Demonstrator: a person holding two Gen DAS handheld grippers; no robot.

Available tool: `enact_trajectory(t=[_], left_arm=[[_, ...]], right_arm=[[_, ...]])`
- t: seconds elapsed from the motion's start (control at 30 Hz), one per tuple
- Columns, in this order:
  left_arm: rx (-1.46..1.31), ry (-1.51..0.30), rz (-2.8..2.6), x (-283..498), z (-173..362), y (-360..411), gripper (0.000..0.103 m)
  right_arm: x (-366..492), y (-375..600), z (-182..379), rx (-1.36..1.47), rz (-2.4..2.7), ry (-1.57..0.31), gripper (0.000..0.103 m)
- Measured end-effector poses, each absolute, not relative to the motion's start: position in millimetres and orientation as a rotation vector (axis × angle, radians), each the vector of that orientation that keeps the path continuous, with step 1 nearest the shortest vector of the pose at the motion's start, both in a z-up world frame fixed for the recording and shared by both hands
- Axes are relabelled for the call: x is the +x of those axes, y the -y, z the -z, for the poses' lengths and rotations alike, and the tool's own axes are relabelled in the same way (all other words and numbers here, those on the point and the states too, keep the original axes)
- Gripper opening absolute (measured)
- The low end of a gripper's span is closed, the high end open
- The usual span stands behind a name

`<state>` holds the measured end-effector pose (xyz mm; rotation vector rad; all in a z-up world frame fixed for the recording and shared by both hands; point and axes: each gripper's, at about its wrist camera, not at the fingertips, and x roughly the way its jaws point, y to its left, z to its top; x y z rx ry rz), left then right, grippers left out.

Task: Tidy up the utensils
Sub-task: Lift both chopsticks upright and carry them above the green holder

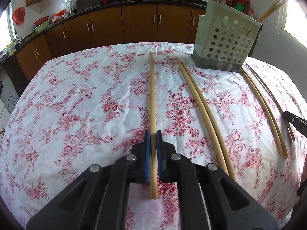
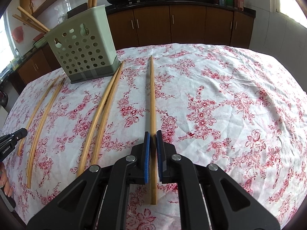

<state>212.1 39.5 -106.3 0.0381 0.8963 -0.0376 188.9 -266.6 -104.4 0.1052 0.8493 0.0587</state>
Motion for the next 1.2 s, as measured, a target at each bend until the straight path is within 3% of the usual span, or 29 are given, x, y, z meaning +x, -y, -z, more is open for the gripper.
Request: enact_trajectory(t=[0.2, 0.57, 1.2], left_arm=[[0.035, -0.824, 0.054, 199, 74, -46, 0.008], [-0.065, -0.534, 0.103, 187, -44, -54, 0.008], [-0.096, -0.286, 0.263, 189, -155, -7, 0.008]], right_arm=[[175, 272, 64, 0.113, -0.045, -0.721, 0.008], [160, 280, -12, 0.136, -0.039, -0.446, 0.008], [165, 247, -136, 0.246, -0.223, -0.095, 0.008]])
